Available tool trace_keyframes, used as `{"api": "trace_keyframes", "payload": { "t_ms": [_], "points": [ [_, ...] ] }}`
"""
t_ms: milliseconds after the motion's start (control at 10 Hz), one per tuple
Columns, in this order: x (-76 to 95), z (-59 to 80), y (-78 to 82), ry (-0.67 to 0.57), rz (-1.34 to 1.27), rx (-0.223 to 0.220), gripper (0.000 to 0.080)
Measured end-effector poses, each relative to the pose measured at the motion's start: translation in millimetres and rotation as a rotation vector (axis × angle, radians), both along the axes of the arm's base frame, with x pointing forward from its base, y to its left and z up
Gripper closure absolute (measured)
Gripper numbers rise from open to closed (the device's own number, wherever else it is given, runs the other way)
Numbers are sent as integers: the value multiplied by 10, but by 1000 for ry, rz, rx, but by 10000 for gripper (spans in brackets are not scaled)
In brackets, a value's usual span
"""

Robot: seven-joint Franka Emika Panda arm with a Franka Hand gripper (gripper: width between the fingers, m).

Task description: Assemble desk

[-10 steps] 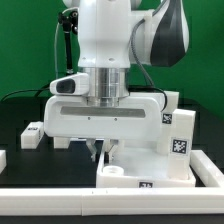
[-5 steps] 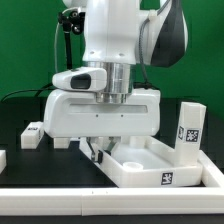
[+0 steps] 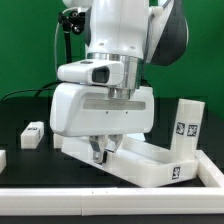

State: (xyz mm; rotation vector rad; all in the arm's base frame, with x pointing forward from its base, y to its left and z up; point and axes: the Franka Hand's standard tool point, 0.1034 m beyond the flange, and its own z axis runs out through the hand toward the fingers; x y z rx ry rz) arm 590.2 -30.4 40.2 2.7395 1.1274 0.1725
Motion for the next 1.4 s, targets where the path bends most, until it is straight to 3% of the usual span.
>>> {"api": "trace_keyframes", "payload": {
  "t_ms": [200,400,600,800,1200,1400],
  "points": [
    [29,15,-6,6,173,-44,739],
    [200,118,76,-35,466,-129,739],
    [281,151,271,-34,623,-163,739],
    [273,144,263,-24,693,-185,739],
    [271,140,268,-25,679,-182,739],
    [294,24,458,-3,618,-164,739]
  ]
}}
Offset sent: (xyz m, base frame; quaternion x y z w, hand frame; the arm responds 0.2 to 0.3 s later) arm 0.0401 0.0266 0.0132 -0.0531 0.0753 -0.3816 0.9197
